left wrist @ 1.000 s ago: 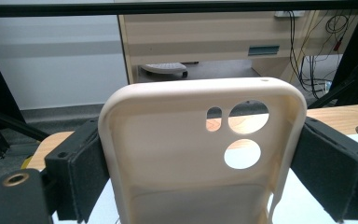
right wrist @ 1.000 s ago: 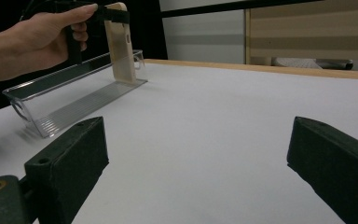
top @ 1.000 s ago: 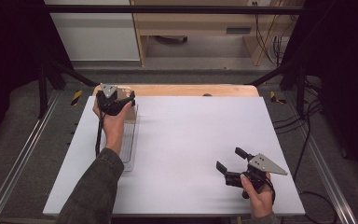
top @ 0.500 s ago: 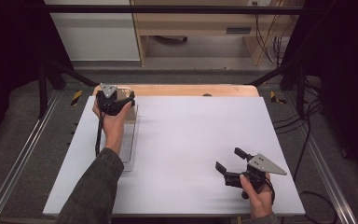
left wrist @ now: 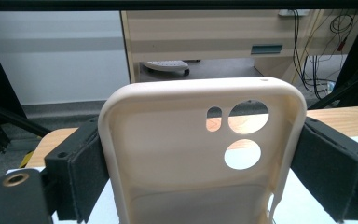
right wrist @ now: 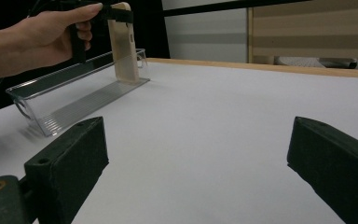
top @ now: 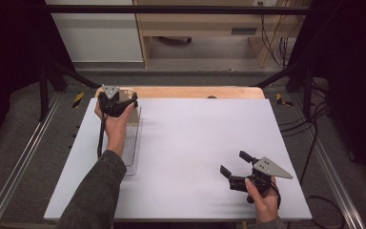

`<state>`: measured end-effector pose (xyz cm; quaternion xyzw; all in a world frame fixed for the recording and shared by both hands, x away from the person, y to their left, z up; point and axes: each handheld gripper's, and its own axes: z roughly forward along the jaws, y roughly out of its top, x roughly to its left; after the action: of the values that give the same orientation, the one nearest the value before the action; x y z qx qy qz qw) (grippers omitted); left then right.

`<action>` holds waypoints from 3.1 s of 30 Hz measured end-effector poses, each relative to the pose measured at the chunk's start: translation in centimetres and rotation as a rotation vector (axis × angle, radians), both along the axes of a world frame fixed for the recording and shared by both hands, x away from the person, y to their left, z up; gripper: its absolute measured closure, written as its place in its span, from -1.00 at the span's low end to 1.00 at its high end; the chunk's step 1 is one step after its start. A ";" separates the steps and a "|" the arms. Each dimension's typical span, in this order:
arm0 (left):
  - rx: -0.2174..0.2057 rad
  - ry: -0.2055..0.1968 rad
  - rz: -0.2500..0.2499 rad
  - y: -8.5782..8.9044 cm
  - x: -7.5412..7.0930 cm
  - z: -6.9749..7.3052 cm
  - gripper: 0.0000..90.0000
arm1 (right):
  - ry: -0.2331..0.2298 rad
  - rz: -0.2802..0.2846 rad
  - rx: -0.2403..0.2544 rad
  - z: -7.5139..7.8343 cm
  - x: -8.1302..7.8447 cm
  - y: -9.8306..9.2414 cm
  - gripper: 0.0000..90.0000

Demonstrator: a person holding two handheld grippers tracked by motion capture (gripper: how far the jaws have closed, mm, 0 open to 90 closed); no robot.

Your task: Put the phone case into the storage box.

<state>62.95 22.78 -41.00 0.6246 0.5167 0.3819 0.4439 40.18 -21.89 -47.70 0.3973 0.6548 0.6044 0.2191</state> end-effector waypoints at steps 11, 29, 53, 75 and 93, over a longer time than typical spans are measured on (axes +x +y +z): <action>0.001 0.025 0.006 0.1 0.6 0.2 -0.76 | 0.001 0.000 0.002 0.0 0.0 0.0 -0.89; 0.001 0.023 0.019 0.0 1.1 0.0 -0.77 | 0.002 -0.002 0.004 0.0 0.0 0.0 -0.89; 0.001 0.021 0.017 0.0 1.1 0.0 -0.78 | 0.000 0.002 0.004 0.0 0.0 0.0 -0.90; 0.002 0.025 0.002 0.1 0.9 0.1 -0.78 | 0.001 0.003 0.003 0.0 0.0 0.0 -0.90; 0.000 -0.032 -0.015 0.3 0.2 0.6 -0.91 | 0.003 0.011 0.001 0.0 0.1 0.2 -0.90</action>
<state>63.12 23.11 -40.35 0.6223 0.5050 0.3885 0.4548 40.23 -21.70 -47.71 0.3949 0.6569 0.6054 0.2144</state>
